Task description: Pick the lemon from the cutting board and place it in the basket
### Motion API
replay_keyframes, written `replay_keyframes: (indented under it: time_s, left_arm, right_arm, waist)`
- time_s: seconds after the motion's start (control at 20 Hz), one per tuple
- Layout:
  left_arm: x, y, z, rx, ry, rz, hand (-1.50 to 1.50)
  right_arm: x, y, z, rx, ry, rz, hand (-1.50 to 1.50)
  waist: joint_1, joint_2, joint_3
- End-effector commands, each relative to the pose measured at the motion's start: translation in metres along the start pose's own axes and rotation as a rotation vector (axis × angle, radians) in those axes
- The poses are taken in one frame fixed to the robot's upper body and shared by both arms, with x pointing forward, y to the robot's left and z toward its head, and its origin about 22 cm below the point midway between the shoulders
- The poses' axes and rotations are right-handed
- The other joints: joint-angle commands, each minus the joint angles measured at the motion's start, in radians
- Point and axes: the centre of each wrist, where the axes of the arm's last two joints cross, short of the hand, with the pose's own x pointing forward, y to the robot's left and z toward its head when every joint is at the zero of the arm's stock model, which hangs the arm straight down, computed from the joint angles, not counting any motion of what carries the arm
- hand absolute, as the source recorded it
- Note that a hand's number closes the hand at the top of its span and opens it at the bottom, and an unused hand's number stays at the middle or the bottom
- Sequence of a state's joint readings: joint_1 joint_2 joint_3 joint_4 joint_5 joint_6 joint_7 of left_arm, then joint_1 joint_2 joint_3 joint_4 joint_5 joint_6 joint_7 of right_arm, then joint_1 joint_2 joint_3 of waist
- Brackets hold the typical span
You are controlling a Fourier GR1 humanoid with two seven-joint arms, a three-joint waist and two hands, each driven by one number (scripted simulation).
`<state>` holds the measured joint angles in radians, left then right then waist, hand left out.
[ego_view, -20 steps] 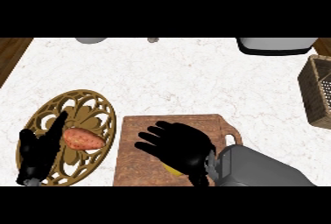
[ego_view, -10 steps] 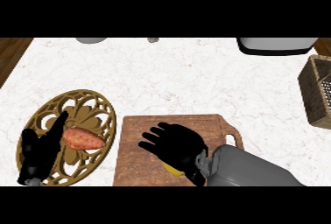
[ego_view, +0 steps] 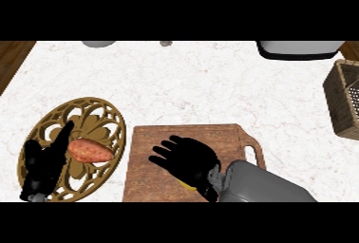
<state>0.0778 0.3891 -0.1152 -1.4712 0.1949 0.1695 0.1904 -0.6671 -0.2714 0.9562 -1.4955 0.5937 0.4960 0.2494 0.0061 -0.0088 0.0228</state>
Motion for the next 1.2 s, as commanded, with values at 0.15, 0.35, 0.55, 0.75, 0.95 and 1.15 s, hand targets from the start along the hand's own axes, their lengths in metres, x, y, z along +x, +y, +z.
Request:
replay_keyframes:
  time_s: [0.15, 0.35, 0.55, 0.75, 0.95, 1.15]
  left_arm:
    - [-0.035, -0.009, 0.008, -0.077, 0.171, 0.047, 0.00]
    - [-0.037, -0.031, 0.018, -0.084, 0.158, 0.051, 0.00]
    - [-0.034, -0.021, 0.006, -0.074, 0.164, 0.038, 0.00]
    - [-0.038, -0.009, 0.015, -0.036, 0.162, 0.060, 0.00]
    - [-0.044, 0.002, 0.025, 0.025, 0.194, 0.076, 0.00]
    - [-0.046, 0.007, 0.033, 0.004, 0.209, 0.072, 0.00]
  right_arm:
    - [0.005, 0.004, -0.012, -0.031, -0.054, 0.076, 1.50]
    - [-0.007, 0.024, -0.004, -0.048, -0.068, 0.152, 1.50]
    - [-0.011, 0.028, -0.003, -0.068, -0.085, 0.176, 1.50]
    - [-0.032, 0.012, 0.001, -0.119, 0.213, 0.020, 1.50]
    - [-0.097, 0.025, 0.033, -0.175, 0.697, -0.217, 1.50]
    - [-0.080, -0.011, 0.053, -0.361, 0.842, -0.277, 1.50]
  waist:
    - [0.005, 0.012, -0.023]
    - [0.003, 0.011, -0.022]
    - [-0.010, 0.011, -0.023]
    - [-0.031, 0.003, -0.024]
    - [-0.130, -0.013, -0.026]
    - [-0.102, -0.019, -0.026]
